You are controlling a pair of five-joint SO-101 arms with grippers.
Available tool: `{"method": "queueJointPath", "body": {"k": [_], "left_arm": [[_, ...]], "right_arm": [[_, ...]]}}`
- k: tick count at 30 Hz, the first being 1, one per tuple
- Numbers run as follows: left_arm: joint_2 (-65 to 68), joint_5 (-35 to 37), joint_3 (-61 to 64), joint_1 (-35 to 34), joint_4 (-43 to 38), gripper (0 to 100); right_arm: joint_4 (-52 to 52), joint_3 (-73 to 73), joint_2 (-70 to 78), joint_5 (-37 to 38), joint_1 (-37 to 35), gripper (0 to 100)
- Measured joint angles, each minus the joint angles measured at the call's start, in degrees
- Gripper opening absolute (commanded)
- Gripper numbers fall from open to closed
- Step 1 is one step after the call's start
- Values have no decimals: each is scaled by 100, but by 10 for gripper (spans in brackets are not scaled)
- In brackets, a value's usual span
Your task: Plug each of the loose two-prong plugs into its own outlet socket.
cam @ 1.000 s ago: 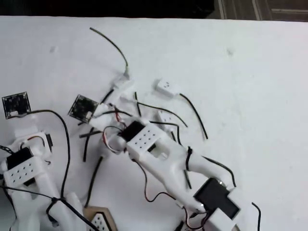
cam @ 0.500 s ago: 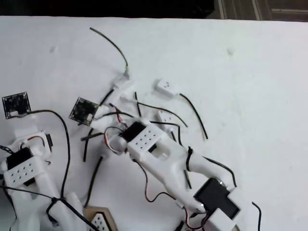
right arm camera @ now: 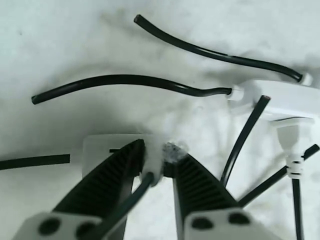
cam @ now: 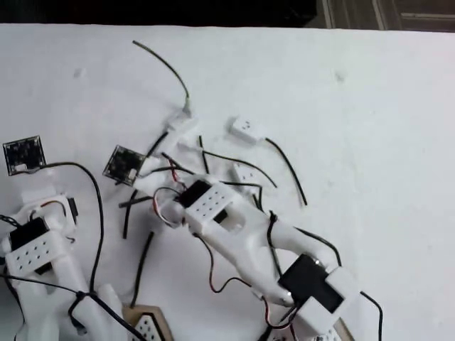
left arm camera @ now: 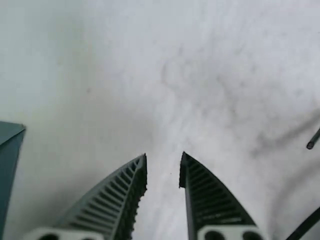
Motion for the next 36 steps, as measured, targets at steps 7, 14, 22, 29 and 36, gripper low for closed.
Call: {"method": "queueJointPath", "body": {"k": [7,14,22,29,36], "left_arm": [[0,0,0,9,0,128],[0,0,53,9,0,128],[-26,0,105,18,0,128],[-26,0,105,18,0,128],[-26,0,105,18,0,129]], "right_arm": [[229,-88,79,-9,26,18],[290,-123,545,-9,53,18],[651,-158,545,-9,132,18],[1020,-167,536,-18,246,18],[1073,-185,536,-246,255,68]]}}
